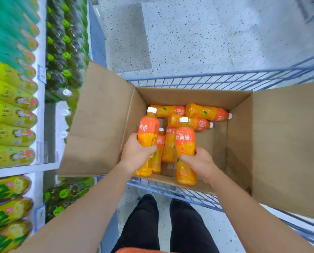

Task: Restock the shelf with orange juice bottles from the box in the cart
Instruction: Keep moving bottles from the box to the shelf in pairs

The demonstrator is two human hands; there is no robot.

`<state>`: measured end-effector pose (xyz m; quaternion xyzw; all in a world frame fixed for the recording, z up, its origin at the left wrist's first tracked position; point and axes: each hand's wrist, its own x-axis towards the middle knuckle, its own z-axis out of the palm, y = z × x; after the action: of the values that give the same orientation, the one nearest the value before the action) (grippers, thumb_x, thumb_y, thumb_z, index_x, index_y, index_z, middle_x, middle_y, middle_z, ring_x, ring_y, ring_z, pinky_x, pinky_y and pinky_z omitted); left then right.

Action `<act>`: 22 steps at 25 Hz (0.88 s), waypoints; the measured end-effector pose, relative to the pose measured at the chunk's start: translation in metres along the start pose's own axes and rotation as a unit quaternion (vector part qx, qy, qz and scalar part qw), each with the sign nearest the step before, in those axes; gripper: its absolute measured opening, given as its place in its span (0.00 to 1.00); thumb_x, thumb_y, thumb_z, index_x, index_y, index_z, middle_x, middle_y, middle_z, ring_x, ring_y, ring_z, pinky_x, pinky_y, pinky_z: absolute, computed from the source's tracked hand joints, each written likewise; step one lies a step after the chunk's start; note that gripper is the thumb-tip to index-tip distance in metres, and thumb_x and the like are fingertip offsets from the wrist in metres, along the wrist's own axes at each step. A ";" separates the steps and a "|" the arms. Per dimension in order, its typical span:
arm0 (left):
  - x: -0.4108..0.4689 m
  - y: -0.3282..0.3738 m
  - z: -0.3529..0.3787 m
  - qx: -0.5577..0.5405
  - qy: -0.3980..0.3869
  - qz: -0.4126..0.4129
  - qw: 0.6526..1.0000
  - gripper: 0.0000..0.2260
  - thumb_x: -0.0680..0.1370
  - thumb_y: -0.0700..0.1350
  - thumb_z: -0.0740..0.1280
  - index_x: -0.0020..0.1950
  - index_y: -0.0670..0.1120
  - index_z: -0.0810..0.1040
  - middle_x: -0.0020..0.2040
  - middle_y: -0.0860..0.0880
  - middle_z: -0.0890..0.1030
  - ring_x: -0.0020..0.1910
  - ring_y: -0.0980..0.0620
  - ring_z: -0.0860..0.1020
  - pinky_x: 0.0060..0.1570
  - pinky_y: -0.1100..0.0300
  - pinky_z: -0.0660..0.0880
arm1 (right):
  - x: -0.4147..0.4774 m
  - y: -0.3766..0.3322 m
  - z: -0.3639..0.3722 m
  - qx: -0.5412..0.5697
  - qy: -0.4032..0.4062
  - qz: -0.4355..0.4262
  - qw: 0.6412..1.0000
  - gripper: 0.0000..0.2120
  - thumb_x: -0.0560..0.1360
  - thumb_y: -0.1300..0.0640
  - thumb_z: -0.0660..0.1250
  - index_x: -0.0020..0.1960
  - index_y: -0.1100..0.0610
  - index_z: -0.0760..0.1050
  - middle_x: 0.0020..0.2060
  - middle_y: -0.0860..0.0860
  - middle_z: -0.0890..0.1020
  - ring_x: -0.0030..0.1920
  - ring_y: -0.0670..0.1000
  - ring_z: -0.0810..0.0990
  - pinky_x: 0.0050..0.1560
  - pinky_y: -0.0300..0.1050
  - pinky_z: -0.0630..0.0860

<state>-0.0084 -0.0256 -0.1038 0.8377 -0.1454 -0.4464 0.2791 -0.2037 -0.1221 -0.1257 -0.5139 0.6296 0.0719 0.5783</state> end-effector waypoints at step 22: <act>-0.168 0.089 -0.179 -0.143 0.145 0.185 0.961 0.28 0.67 0.52 0.76 0.61 0.59 0.65 0.53 0.49 0.81 0.51 0.50 0.82 0.56 0.43 0.79 | -0.202 -0.224 0.002 -0.031 -0.008 -0.362 0.932 0.11 0.68 0.51 0.75 0.49 0.50 0.80 0.43 0.49 0.86 0.44 0.49 0.85 0.50 0.53 0.83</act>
<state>0.0471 0.0461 0.1412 0.8034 -0.1904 -0.2765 0.4917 -0.0790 -0.1103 0.1491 -0.7241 0.3935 -0.1180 0.5540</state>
